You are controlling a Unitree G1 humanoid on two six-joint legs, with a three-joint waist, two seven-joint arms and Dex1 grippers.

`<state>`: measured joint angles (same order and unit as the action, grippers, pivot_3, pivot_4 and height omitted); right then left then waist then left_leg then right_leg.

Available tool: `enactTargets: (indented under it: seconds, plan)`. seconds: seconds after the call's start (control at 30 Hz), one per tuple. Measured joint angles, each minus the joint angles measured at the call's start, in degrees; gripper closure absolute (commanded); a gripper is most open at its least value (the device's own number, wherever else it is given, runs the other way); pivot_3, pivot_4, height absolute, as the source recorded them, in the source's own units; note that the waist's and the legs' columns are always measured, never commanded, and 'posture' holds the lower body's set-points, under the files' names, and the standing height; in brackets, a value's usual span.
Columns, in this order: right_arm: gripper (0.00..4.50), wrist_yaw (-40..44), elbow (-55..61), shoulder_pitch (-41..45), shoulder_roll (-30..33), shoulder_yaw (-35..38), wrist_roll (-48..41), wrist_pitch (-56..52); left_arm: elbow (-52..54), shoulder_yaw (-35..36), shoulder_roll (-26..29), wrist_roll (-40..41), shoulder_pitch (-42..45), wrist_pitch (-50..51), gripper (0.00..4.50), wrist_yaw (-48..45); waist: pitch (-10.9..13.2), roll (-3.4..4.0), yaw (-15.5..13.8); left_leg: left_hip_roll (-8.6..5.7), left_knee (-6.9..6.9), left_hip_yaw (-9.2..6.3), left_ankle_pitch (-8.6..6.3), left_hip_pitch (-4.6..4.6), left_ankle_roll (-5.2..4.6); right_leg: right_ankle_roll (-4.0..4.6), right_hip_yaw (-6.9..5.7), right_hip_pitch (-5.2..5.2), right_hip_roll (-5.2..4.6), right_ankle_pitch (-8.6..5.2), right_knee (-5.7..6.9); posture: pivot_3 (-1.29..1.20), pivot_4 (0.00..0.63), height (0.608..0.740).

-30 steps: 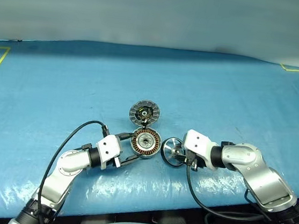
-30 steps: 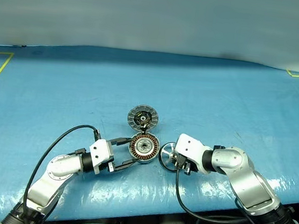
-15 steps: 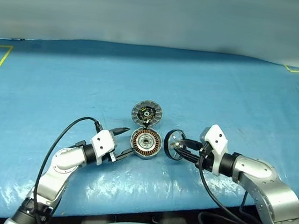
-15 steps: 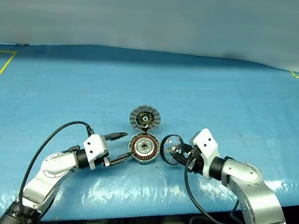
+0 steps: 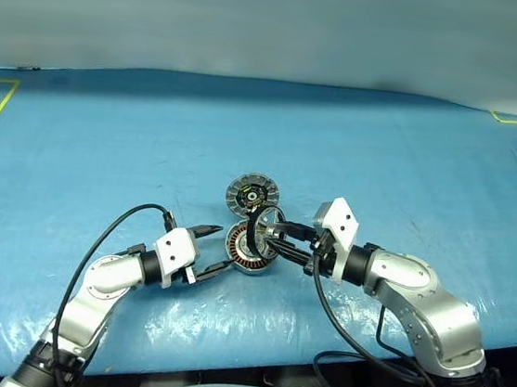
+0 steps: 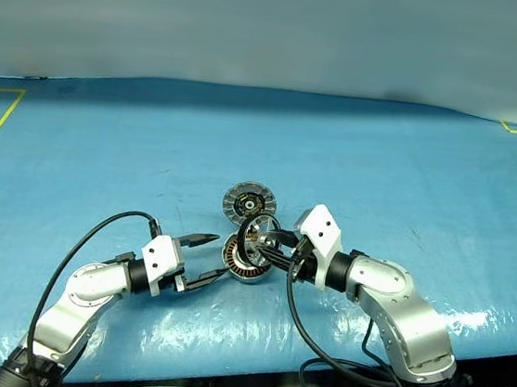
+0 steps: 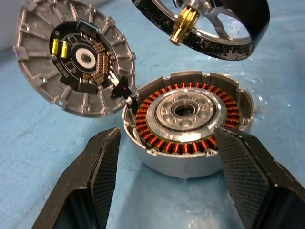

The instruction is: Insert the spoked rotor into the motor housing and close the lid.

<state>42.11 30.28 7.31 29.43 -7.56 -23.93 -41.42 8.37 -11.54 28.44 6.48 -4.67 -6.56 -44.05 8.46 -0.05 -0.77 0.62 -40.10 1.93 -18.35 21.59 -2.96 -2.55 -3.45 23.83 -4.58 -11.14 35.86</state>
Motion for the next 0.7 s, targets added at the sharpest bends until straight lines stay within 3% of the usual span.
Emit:
enactTargets:
  seconds: [0.23,0.7]
  plan:
    - [3.14,0.5,-1.6,1.1,-0.1,-1.8,0.0,1.2,2.3,1.7,0.3,3.7,-1.2,2.1,1.16,-1.0,0.0,0.00,0.0,0.01,0.00,-0.01,-0.02,-0.01,-0.04,0.01,0.00,0.00,0.01,0.00,0.02,0.00,0.150,0.740]
    - [3.14,1.3,-5.6,2.0,1.3,-4.4,2.2,2.8,4.9,1.6,0.4,3.7,-2.6,3.9,1.16,-1.0,0.0,0.00,0.0,0.00,0.00,-0.01,-0.02,-0.01,-0.04,0.01,0.00,-0.01,0.01,0.00,0.02,0.00,0.150,0.740]
